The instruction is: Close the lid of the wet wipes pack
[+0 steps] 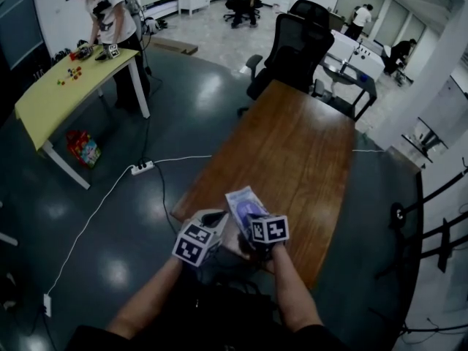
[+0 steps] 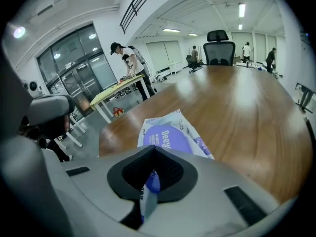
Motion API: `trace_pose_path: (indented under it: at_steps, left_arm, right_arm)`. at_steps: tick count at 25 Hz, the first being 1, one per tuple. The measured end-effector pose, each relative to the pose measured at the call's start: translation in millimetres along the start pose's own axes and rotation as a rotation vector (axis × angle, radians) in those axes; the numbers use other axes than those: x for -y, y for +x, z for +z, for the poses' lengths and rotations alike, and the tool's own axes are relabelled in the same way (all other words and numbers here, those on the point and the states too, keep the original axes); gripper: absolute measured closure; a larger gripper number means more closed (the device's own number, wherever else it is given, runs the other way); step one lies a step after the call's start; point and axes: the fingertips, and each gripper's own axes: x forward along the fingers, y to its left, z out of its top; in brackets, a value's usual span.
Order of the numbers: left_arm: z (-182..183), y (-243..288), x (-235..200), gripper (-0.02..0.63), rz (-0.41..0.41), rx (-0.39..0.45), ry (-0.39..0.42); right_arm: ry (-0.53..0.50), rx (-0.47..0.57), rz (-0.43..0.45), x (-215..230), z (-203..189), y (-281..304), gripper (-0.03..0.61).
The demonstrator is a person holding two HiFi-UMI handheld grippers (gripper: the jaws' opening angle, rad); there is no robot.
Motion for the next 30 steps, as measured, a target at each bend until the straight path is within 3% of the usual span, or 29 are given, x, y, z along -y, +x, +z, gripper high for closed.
trace_pose_path:
  at_steps: [6,10,14,25,30]
  left_arm:
    - [3.8,-2.2,6.2,0.607,-0.018,-0.002,0.046]
    - [16.8,-14.9,6.1,0.607,-0.034,0.021,0.062]
    - [34.3,-24.2,11.0,0.607,-0.083,0.071,0.073]
    - [74.7,-119.2,20.5,0.607,-0.255,0.234,0.21]
    - [71.8,-169.1,13.1,0.607,-0.287,0.277,0.236]
  right_arm:
    - [-0.052,0.083,0.026,-8.8,2.9,-12.3,0.569]
    - [-0.013,0.242,0.078,-34.0,12.7,-44.2,0.569]
    - [-0.045,0.425,0.099,-65.1,36.5,-86.6,0.569]
    - [-0.07,0.776,-0.059,-162.7,79.9,-185.4,0.569]
    - [-0.115,0.836,-0.094,-222.6,72.1,-206.1,0.569]
